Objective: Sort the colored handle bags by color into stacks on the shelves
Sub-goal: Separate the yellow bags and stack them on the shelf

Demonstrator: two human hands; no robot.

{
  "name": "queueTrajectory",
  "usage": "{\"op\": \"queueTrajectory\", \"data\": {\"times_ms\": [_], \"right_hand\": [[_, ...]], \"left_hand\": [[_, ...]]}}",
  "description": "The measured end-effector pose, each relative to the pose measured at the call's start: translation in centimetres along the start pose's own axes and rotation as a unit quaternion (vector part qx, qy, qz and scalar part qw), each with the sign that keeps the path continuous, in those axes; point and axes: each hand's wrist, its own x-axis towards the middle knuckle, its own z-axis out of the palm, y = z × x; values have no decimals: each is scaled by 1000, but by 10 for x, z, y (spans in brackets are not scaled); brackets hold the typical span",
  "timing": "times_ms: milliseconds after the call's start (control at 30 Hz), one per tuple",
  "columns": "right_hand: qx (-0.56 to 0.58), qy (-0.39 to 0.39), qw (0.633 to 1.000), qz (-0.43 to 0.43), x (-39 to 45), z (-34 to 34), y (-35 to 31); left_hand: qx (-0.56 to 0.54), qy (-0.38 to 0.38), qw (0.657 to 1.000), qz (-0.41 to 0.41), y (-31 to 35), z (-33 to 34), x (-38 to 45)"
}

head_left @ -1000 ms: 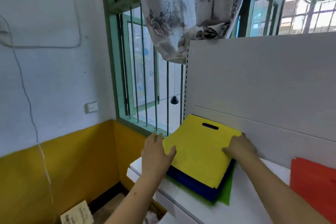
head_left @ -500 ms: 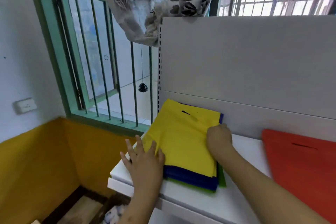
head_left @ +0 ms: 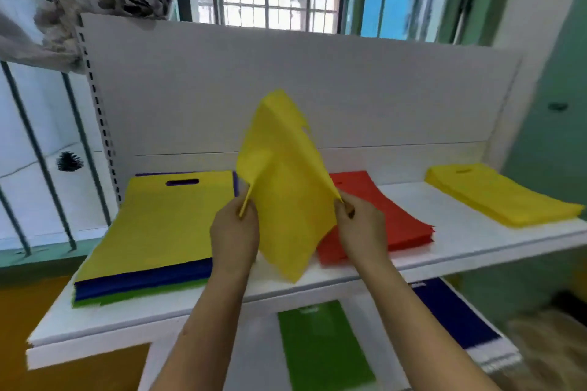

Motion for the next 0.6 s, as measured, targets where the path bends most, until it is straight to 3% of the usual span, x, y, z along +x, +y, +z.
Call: {"op": "queueTrajectory", "data": {"times_ms": [167, 367, 600], "right_hand": [[48, 134, 982, 124, -7, -100, 58], [155, 210, 934, 244, -3, -205, 153], [126, 237, 929, 256, 31, -300, 270]], "left_hand": [[-144, -33, 989, -24, 26, 77, -34], [-205, -218, 941, -159, 55, 212, -85], [-161, -190, 959, -136, 64, 369, -108]]}}
